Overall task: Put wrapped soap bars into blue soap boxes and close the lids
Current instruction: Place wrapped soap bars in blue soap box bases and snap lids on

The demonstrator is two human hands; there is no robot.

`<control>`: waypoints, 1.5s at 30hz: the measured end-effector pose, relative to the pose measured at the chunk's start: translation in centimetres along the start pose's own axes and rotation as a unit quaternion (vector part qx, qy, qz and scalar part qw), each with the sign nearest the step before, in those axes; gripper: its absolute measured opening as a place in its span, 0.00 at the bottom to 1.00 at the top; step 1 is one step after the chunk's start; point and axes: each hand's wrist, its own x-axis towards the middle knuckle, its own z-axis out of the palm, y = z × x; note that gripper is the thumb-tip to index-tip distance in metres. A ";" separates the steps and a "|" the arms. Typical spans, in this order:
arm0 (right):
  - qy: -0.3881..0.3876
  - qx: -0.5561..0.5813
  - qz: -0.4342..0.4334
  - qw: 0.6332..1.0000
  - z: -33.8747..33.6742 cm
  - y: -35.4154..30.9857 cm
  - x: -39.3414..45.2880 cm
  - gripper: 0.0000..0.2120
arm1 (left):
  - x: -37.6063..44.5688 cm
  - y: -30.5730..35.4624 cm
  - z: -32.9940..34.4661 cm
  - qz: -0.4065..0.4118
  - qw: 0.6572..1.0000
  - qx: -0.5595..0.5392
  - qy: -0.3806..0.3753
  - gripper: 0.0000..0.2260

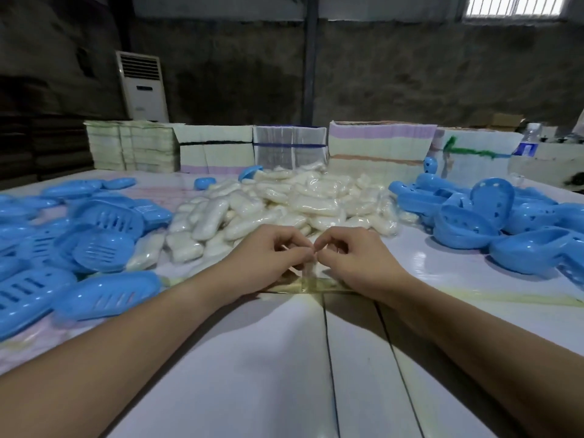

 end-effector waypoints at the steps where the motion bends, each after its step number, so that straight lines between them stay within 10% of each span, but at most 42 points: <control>1: -0.001 0.002 -0.007 1.000 0.1 -0.1 0.0 0.04 | 0.1 0.1 -0.4 -0.001 1.000 0.009 0.019 0.07; 9: -0.045 -0.011 -0.091 0.995 1.2 -1.5 -0.9 0.10 | 1.4 -1.2 -7.9 -0.023 0.933 0.245 0.261 0.04; 13: -0.061 -0.021 -0.106 0.992 1.3 -1.5 -1.0 0.11 | 1.1 -3.7 -12.5 -0.169 0.813 0.495 0.255 0.20; 18: -0.064 -0.029 -0.106 0.992 1.2 -1.2 -0.9 0.09 | 0.3 -5.4 -14.9 -0.364 0.748 0.515 0.207 0.27; 25: -0.072 0.001 -0.094 0.993 1.2 -1.1 -1.0 0.10 | 0.4 -4.9 -14.0 -0.311 0.800 0.481 0.180 0.10; 45: -0.078 0.007 -0.073 0.994 1.1 -1.3 -1.1 0.10 | 1.0 -1.6 -10.0 0.034 0.887 0.407 0.214 0.14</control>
